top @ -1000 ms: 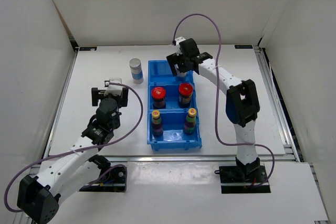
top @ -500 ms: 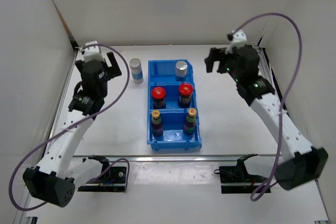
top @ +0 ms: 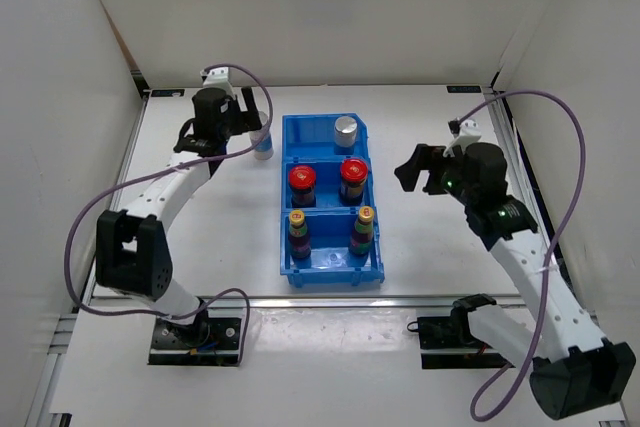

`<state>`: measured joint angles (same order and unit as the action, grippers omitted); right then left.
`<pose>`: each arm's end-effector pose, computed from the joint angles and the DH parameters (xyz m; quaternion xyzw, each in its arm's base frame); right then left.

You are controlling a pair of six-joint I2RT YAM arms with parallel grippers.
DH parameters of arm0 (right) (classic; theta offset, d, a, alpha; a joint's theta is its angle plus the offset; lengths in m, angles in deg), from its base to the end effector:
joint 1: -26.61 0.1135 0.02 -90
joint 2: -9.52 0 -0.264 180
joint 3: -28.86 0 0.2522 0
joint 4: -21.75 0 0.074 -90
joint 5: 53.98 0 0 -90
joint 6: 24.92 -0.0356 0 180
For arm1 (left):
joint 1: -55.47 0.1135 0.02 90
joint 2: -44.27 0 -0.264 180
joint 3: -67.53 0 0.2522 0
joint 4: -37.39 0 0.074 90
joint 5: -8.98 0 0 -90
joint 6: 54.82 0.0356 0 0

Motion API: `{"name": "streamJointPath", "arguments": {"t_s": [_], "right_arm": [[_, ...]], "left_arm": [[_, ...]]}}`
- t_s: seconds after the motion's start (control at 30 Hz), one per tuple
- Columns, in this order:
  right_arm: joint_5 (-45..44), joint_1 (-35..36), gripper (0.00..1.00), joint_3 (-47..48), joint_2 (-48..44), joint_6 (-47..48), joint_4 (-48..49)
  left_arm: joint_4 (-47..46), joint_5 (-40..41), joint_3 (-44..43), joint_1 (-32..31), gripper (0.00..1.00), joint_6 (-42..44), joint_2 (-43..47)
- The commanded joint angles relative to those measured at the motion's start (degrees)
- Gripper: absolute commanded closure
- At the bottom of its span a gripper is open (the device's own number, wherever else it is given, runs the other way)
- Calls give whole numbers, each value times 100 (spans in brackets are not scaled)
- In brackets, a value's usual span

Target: Organize the condiment bottles

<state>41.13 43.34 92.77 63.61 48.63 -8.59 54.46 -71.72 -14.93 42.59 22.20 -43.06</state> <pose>0.2061 0.0653 0.3320 -0.0274 0.8209 0.1977 0.5351 0.3524 -0.0747 0.3150 -0.0461 0.8260 -0.0593 0.5587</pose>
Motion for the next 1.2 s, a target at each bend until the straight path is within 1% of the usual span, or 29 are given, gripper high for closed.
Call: {"name": "streamJointPath", "arguments": {"t_s": [0.0,0.07,0.13,0.23,0.33,0.5,0.6,0.73,0.77,0.83,0.93,0.97,1.03,1.07,1.17], "right_arm": [[430,-3,1,-286,-459,-271,-186],[430,-3,1,-348,-793,-271,-293],[430,-3,1,-418,-1004,-193,-495],[430,-3,1,-366,-1067,36,-776],[483,-3,1,-313,-1119,89,-908],[588,-3,1,-365,-1172,89,-1014],[588,-3,1,-366,-1234,89,-1128],[588,-3,1,-366,-1286,142,-1181],[588,-3,1,-366,-1286,142,-1181],[588,-3,1,-366,-1286,142,-1234],[588,-3,1,-313,-1234,195,-1234],[588,-3,1,-313,-1173,195,-1234],[641,-3,1,-252,-1172,195,-1234],[641,-3,1,-251,-1120,195,-1234],[702,-3,1,-251,-1119,195,-1234]], "left_arm": [[-804,-227,-2,23,0,23,-90],[-1164,-122,-2,-55,0,277,-319],[-1236,-51,-168,-135,0,496,-765],[-1236,212,-493,-258,0,629,-1284],[-1307,213,-705,-320,0,629,-1645],[-1359,265,-889,-425,0,629,-2015],[-1359,581,-890,-425,0,629,-2226],[-1359,731,-890,-425,0,629,-2367],[-1359,731,-890,-425,6,629,-2420],[-1359,731,-828,-425,12,629,-2420],[-1359,599,-767,-373,34,629,-2368],[-1359,599,-767,-373,47,577,-2315],[-1359,599,-767,-373,61,577,-2192],[-1359,651,-767,-373,71,577,-2122],[-1359,827,-819,-373,78,699,-1815]]}}
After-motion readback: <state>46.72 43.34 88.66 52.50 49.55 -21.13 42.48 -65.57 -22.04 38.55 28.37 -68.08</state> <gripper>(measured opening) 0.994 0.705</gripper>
